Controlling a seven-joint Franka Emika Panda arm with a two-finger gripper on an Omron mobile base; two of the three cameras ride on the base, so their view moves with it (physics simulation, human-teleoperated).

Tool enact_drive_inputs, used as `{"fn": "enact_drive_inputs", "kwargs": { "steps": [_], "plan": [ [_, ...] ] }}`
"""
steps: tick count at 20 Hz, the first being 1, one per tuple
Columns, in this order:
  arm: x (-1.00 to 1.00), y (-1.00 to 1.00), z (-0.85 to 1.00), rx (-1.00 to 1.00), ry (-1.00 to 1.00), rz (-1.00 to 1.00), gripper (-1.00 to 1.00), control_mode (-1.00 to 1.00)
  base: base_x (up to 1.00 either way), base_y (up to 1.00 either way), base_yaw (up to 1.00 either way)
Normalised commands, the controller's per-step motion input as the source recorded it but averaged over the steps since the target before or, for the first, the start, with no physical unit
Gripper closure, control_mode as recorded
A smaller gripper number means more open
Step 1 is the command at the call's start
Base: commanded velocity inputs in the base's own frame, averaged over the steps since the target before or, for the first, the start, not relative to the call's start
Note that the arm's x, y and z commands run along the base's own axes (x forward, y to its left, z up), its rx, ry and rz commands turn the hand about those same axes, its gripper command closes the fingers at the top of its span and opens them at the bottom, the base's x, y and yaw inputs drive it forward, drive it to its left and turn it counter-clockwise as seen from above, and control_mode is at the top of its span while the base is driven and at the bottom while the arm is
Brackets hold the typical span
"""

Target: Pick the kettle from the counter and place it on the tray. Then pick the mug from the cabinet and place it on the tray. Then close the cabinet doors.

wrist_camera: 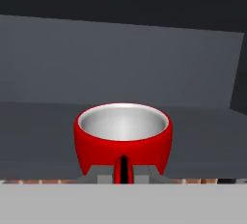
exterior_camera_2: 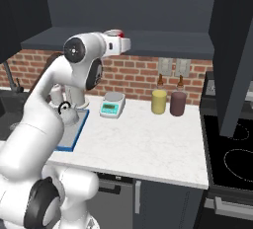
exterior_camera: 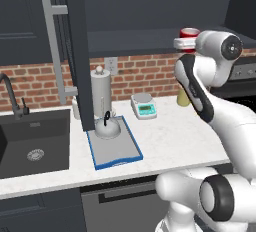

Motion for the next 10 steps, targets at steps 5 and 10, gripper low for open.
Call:
{"fn": "enact_drive_inputs", "kwargs": {
  "steps": [5,10],
  "plan": [
    [-0.89,0.00,0.04,0.00,0.02,0.27,1.00,-1.00,0.00,0.00,0.00],
    [-0.98,0.01,0.00,0.00,0.00,0.42,1.00,-1.00,0.00,0.00,0.00]
  ]
}}
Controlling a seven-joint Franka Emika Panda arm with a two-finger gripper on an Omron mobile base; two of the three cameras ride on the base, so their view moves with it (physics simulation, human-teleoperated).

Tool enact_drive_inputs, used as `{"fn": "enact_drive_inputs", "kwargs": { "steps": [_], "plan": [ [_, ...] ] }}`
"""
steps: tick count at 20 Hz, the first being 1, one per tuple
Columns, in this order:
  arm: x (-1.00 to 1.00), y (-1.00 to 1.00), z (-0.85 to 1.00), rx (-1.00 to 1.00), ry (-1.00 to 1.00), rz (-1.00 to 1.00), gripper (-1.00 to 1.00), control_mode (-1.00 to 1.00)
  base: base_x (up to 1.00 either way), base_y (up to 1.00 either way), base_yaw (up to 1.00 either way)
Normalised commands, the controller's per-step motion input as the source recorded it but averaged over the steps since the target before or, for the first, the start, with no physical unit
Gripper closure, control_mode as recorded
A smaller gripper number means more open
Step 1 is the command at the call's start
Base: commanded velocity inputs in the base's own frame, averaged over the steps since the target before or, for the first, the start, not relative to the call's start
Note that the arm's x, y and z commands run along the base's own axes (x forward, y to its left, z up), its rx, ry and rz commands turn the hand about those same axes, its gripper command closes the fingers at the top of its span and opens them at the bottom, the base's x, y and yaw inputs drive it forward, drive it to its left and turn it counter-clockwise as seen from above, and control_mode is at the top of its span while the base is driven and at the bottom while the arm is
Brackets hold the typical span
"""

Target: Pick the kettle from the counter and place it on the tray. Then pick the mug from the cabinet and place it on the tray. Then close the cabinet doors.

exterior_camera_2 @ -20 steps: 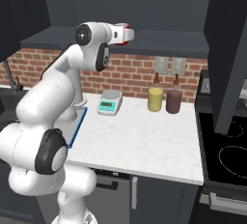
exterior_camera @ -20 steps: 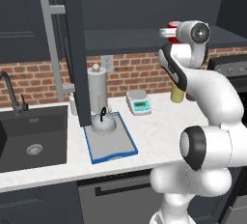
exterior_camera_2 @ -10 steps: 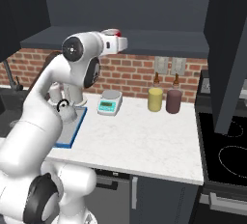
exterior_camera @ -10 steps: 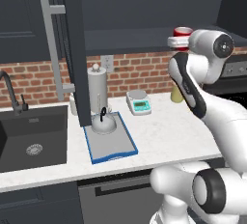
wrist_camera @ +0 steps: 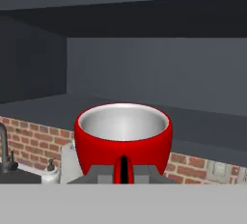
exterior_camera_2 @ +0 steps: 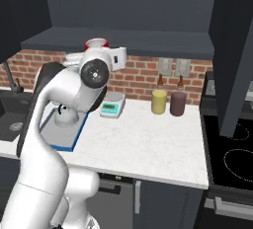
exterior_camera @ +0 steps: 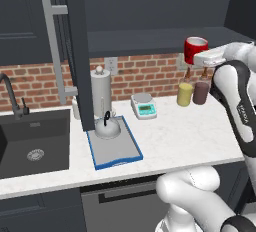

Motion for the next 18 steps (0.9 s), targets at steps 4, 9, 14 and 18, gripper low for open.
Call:
{"fn": "enact_drive_inputs", "kwargs": {
  "steps": [4,9,14,18],
  "plan": [
    [-0.97,0.27,-0.01,0.00,0.00,0.43,1.00,-1.00,0.00,0.00,0.00],
    [-0.84,0.43,-0.02,-0.02,0.03,0.43,1.00,-1.00,0.00,0.00,0.00],
    [-0.74,0.56,-0.18,-0.01,0.03,0.45,1.00,-1.00,0.00,0.00,0.00],
    [-0.39,0.59,-0.42,0.00,0.02,0.37,1.00,-1.00,0.00,0.00,0.00]
  ]
}}
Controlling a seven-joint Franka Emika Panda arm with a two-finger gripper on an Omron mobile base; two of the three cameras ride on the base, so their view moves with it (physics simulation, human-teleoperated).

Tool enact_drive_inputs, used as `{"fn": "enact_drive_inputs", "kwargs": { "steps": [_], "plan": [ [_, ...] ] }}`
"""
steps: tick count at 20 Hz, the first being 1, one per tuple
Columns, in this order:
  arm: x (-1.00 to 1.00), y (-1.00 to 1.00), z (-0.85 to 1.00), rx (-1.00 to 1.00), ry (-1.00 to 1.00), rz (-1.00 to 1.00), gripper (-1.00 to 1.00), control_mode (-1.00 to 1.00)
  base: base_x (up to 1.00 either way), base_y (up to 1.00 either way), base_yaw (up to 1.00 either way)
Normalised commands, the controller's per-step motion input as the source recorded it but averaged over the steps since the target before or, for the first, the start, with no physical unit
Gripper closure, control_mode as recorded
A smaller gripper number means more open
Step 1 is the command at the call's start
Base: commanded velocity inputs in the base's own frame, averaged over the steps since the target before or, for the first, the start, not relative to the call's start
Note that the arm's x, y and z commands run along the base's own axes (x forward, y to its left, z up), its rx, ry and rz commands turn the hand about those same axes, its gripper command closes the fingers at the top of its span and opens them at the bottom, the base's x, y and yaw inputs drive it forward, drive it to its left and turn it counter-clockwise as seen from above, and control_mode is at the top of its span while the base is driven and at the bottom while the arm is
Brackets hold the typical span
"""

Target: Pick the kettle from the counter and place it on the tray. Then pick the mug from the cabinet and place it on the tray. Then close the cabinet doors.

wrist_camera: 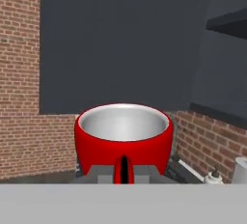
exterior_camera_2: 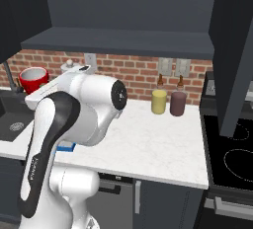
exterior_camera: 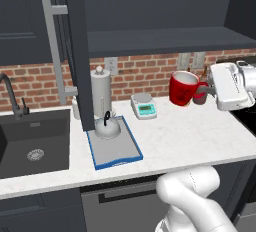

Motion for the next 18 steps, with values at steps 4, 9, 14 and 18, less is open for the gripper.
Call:
{"fn": "enact_drive_inputs", "kwargs": {
  "steps": [4,9,14,18],
  "plan": [
    [-0.02,0.49,-0.65,-0.01,0.08,0.17,1.00,-1.00,0.00,0.00,0.00],
    [0.20,0.45,-0.86,-0.03,0.11,0.08,1.00,-1.00,0.00,0.00,0.00],
    [0.29,0.39,-0.82,0.00,0.09,0.07,1.00,-1.00,0.00,0.00,0.00],
    [0.29,0.27,-0.73,0.00,0.08,0.09,1.00,-1.00,0.00,0.00,0.00]
  ]
}}
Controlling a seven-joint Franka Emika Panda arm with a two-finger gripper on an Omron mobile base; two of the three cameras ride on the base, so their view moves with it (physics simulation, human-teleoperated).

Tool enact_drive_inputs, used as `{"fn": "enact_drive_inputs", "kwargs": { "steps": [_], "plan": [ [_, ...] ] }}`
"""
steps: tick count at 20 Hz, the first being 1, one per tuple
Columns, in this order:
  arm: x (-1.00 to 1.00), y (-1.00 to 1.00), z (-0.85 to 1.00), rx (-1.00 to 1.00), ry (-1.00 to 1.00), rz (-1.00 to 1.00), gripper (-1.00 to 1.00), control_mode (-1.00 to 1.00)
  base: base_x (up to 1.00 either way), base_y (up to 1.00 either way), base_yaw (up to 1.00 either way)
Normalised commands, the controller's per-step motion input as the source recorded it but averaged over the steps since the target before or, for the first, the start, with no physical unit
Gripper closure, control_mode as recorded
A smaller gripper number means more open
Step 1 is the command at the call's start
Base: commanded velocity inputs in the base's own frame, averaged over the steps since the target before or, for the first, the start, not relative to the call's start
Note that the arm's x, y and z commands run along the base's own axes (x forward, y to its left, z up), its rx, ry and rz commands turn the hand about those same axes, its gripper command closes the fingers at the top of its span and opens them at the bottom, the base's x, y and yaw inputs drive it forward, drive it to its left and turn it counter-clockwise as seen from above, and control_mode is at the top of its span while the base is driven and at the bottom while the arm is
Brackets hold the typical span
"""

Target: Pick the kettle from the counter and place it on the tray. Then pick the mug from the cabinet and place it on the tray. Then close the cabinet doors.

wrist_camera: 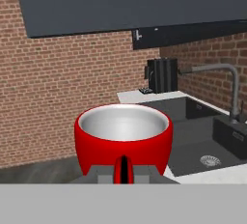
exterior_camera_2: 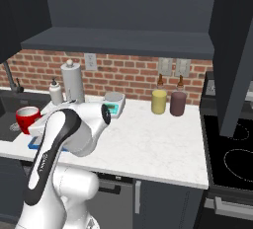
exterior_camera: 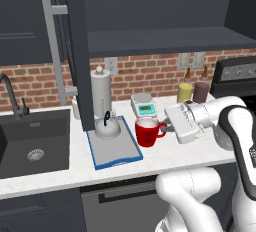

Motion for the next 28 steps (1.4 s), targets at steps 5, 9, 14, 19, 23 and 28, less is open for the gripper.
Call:
{"fn": "enact_drive_inputs", "kwargs": {
  "steps": [5,9,14,19,23,28],
  "plan": [
    [0.42,0.23,-0.59,0.00,0.03,0.09,1.00,-1.00,0.00,0.00,0.00],
    [0.52,0.20,-0.54,0.00,0.03,0.12,1.00,-1.00,0.00,0.00,0.00],
    [0.54,0.15,-0.59,0.00,0.04,0.12,1.00,-1.00,0.00,0.00,0.00],
    [0.56,0.10,-0.54,0.00,0.00,0.11,1.00,-1.00,0.00,0.00,0.00],
    [0.57,0.12,-0.49,0.00,0.00,0.11,1.00,-1.00,0.00,0.00,0.00],
    [0.52,0.05,-0.40,0.01,0.00,0.05,1.00,-1.00,0.00,0.00,0.00]
  ]
}}
